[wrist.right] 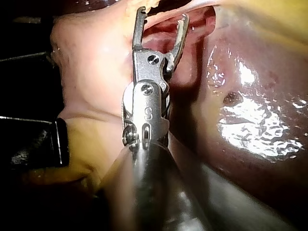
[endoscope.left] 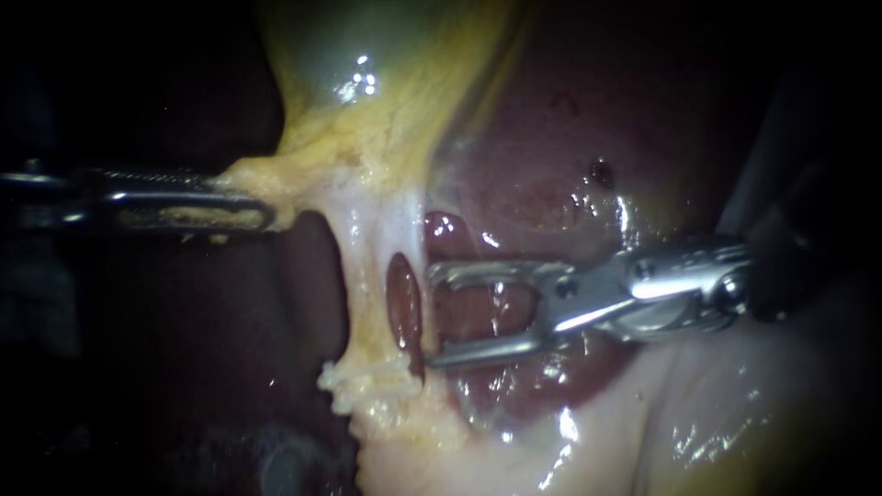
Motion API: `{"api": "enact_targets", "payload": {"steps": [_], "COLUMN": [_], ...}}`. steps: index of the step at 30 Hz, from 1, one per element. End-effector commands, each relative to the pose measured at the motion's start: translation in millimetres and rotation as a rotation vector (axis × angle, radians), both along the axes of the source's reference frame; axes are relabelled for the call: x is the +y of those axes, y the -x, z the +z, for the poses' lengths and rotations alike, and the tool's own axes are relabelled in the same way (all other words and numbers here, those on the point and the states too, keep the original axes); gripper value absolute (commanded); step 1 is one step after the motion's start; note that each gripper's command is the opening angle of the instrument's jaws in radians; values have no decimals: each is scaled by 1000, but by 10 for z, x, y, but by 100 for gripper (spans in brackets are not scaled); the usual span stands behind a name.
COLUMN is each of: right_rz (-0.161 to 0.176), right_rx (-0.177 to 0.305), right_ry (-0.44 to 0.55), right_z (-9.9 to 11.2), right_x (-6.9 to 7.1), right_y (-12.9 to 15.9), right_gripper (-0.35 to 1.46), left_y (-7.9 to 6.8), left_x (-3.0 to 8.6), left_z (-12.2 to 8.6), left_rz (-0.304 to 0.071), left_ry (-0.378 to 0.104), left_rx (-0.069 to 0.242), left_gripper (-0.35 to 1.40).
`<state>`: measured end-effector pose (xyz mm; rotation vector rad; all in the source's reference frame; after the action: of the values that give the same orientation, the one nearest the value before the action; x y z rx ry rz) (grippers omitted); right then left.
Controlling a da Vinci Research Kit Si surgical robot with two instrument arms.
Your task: Going back second clip left tube
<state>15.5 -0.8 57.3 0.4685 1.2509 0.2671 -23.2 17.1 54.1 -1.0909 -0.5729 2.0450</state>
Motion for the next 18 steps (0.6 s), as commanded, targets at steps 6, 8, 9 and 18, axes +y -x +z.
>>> {"api": "enact_targets", "payload": {"steps": [6,8,9,18], "right_rz": [-26,-31,-37,-61], "right_rx": [-34,-38,-41,-50], "right_ry": [31,32,38,51], "right_z": [-9,-9,-8,-7], "right_x": [14,15,14,11], "right_y": [27,30,31,35], "right_gripper": [50,50,50,50], "left_y": [0,0,0,1], "left_x": [0,0,0,1], "left_z": [0,1,1,2], "left_rz": [0,0,0,0], "left_ry": [0,0,0,0], "left_rx": [0,0,0,0], "left_gripper": [-35,-35,-35,-35]}}
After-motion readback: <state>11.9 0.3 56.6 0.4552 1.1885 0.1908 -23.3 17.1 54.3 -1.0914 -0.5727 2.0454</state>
